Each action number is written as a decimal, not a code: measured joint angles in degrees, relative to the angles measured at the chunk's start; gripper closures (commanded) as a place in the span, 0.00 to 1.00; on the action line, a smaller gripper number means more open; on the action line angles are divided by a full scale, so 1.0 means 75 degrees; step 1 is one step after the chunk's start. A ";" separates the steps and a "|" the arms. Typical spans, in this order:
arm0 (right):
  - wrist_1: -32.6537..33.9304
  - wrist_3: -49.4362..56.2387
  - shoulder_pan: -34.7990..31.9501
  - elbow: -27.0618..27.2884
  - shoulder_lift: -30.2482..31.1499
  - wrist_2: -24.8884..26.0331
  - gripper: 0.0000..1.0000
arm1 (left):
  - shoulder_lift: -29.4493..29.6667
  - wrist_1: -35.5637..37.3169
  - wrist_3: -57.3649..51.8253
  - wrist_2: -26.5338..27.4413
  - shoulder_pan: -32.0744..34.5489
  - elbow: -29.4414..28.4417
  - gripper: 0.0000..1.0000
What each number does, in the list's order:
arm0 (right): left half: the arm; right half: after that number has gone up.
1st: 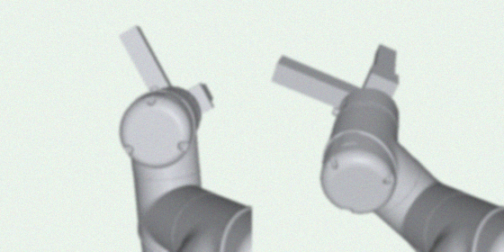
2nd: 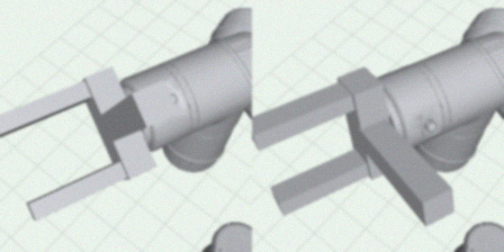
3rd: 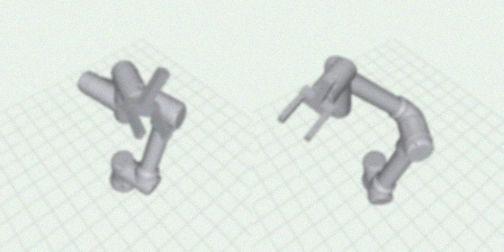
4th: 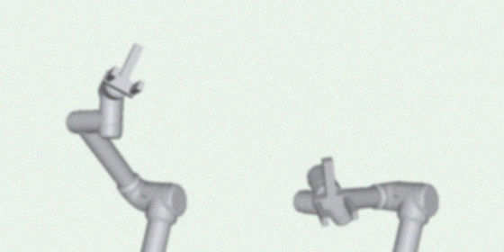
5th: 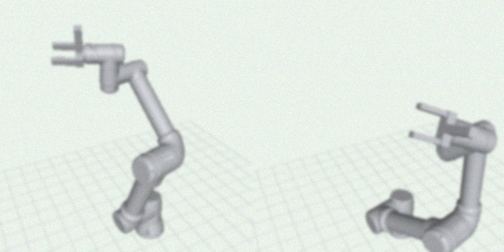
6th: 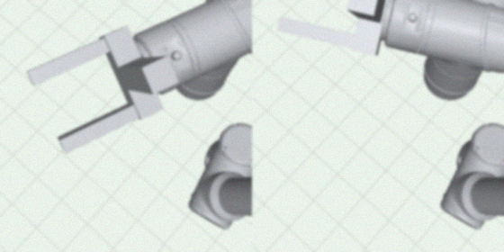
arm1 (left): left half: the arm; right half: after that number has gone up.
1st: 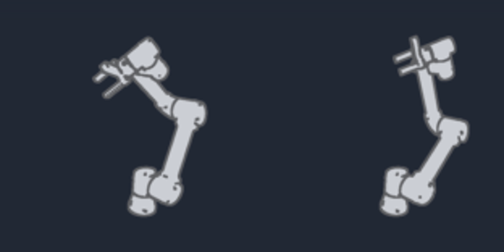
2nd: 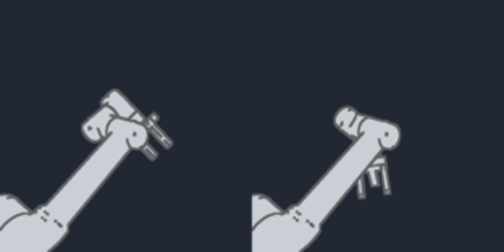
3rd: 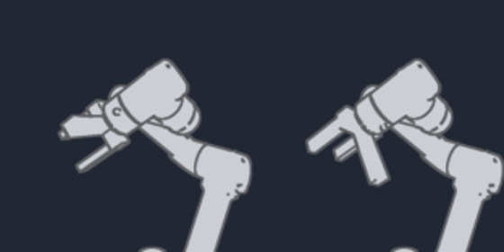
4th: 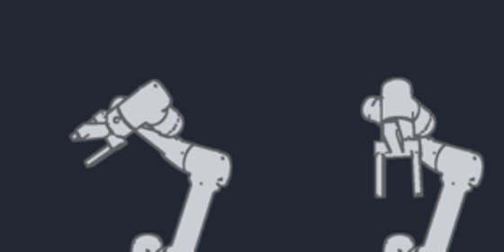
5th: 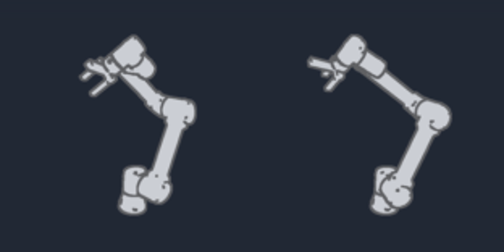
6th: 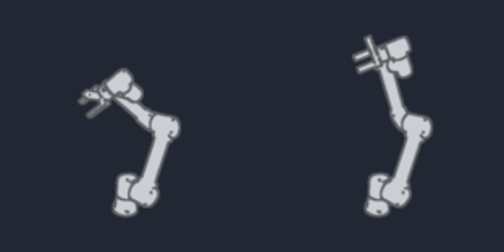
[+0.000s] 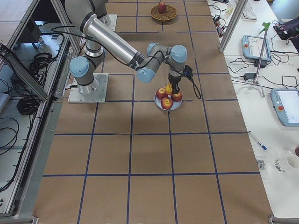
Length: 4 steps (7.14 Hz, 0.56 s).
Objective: Transfer apple from basket to plate
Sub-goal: 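Lower the apple onto the other apples on the white plate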
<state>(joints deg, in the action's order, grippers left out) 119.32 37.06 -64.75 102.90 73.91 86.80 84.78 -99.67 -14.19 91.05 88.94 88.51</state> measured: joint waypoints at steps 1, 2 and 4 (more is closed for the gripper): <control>0.0014 -0.0003 0.0004 0.0067 -0.0006 0.0004 0.18 | 0.0009 0.0000 0.0002 0.0000 -0.0002 0.0000 0.01; 0.0022 -0.0012 0.0007 0.0124 -0.0009 -0.0004 0.00 | 0.0010 0.0000 -0.0002 0.0003 -0.0007 0.0000 0.01; 0.0025 0.0005 0.0008 0.0119 -0.0009 0.0008 0.00 | 0.0000 0.0000 -0.0009 0.0003 -0.0011 0.0000 0.01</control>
<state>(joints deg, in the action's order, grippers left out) 119.51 37.10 -64.69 103.80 73.85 86.86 84.78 -99.67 -14.25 91.07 88.86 88.51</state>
